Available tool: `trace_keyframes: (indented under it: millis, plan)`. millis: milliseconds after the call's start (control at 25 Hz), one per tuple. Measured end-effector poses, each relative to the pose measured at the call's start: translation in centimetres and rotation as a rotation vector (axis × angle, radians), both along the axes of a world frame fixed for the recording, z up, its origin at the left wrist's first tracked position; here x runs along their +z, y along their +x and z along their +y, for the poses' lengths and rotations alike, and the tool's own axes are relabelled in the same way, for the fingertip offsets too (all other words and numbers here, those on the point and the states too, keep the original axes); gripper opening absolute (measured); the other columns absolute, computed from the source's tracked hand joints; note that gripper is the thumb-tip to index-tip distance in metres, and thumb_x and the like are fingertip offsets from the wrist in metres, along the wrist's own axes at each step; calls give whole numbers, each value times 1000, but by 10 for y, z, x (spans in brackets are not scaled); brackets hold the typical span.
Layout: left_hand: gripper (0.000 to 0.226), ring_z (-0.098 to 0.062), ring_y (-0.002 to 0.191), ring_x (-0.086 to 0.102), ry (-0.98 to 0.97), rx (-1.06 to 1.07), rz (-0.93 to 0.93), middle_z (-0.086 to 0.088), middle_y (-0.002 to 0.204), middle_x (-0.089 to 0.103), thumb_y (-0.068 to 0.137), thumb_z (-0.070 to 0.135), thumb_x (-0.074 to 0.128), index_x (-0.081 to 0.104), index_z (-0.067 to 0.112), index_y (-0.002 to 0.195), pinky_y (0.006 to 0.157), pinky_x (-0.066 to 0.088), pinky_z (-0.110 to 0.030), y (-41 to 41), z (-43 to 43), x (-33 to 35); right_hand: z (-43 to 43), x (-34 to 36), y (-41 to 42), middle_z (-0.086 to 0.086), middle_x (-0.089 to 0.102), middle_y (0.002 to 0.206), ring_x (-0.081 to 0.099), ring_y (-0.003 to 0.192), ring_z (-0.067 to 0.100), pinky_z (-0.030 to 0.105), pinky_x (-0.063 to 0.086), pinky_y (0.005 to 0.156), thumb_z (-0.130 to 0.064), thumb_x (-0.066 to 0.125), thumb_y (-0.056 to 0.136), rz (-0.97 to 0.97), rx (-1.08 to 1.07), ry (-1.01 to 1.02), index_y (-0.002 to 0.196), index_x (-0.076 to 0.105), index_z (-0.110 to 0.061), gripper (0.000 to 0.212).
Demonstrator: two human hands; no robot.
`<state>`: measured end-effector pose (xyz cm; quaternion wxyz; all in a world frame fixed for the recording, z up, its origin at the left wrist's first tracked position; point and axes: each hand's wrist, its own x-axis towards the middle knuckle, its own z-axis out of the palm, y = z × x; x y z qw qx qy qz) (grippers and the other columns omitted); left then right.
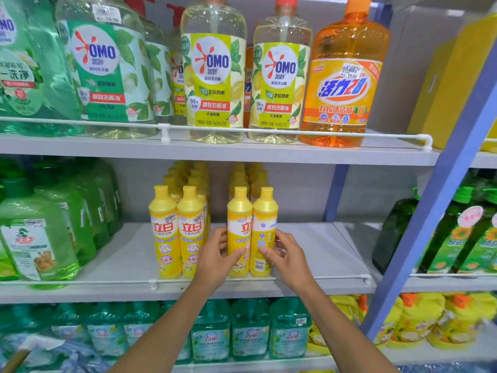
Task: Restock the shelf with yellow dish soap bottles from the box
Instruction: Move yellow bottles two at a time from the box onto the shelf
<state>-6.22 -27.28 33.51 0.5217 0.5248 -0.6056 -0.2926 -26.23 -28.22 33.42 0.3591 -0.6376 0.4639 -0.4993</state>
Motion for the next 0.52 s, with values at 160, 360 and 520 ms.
trace_keyframes:
  millis: [160,360,520]
  plan:
    - [54,10,103,63,-12,-20,20,11,120,69,83,25,81,59,19,131,84,55,-14,-1,3,-2,1,-8,-8,-6,67,128,65,116,5,33,55,101,-22,71,94,-2,17,27,133,54,-16,43]
    - [52,-2,105,68,-40,-69,41,10,119,71,86,25,78,60,19,134,89,59,-27,-1,7,-3,7,-10,9,-12,65,122,65,108,-2,17,55,89,-36,88,75,2,-46,27,129,57,-22,63]
    - [54,-5,110,68,-8,-112,30,10,120,71,87,25,77,57,19,137,93,58,-36,4,5,-3,1,-14,7,-6,73,117,70,106,7,25,59,88,-29,90,73,-17,-26,29,125,60,-18,61]
